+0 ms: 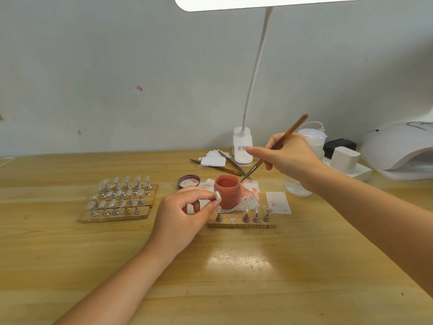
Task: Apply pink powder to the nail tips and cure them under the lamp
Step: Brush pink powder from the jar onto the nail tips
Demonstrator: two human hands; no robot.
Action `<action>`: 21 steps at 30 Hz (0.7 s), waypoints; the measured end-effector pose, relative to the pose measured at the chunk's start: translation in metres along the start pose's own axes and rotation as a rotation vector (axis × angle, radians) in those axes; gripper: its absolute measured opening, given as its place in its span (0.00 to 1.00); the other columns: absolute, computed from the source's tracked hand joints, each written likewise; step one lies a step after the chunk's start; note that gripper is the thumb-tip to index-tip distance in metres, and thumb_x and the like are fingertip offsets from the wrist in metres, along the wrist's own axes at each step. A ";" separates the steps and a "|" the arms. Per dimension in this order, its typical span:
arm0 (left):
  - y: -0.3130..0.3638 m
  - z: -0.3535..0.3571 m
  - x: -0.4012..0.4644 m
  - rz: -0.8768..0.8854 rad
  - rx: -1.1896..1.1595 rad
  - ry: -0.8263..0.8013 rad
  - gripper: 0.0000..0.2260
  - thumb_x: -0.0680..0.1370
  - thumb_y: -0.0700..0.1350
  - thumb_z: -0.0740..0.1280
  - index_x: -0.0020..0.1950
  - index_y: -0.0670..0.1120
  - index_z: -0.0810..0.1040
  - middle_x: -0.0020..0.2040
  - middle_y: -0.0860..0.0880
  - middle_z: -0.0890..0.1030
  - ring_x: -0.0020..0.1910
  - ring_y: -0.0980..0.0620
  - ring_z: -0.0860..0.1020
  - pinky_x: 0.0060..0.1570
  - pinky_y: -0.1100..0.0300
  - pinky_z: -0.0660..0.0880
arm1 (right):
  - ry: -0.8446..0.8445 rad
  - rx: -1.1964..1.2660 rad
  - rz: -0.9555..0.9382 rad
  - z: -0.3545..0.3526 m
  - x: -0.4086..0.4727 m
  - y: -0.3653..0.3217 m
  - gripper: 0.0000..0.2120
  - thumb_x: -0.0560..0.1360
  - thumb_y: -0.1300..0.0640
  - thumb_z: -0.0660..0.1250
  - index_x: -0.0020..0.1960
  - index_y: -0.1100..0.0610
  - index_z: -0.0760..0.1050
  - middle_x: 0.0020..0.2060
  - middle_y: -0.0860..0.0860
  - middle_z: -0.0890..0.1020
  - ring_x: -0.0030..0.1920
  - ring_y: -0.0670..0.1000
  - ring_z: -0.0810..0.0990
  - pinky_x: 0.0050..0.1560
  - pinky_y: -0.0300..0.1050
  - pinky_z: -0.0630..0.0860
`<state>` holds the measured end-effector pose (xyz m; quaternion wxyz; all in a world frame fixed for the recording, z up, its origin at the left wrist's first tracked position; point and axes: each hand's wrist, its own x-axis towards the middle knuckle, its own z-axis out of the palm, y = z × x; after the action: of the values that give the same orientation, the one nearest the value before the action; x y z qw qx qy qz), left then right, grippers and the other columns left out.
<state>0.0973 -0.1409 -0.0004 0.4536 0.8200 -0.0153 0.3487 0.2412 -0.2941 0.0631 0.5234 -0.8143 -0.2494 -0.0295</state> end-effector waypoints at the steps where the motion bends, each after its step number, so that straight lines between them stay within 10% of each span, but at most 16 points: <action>1: 0.000 0.000 0.000 0.002 0.000 -0.001 0.15 0.68 0.35 0.72 0.37 0.56 0.79 0.39 0.65 0.80 0.31 0.61 0.72 0.30 0.71 0.66 | 0.009 0.001 -0.002 -0.003 -0.001 -0.001 0.17 0.69 0.48 0.73 0.31 0.57 0.72 0.17 0.46 0.75 0.19 0.38 0.70 0.21 0.27 0.64; 21: 0.002 0.002 -0.001 0.119 0.079 -0.067 0.17 0.68 0.31 0.72 0.40 0.55 0.79 0.38 0.58 0.79 0.29 0.56 0.68 0.33 0.75 0.65 | 0.082 0.286 -0.442 0.025 -0.101 0.013 0.12 0.75 0.49 0.59 0.39 0.47 0.79 0.34 0.41 0.82 0.35 0.42 0.79 0.37 0.33 0.72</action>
<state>0.0970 -0.1443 -0.0003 0.3986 0.8461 -0.0651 0.3477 0.1528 -0.3142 0.0098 0.6235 -0.6559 -0.4014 -0.1408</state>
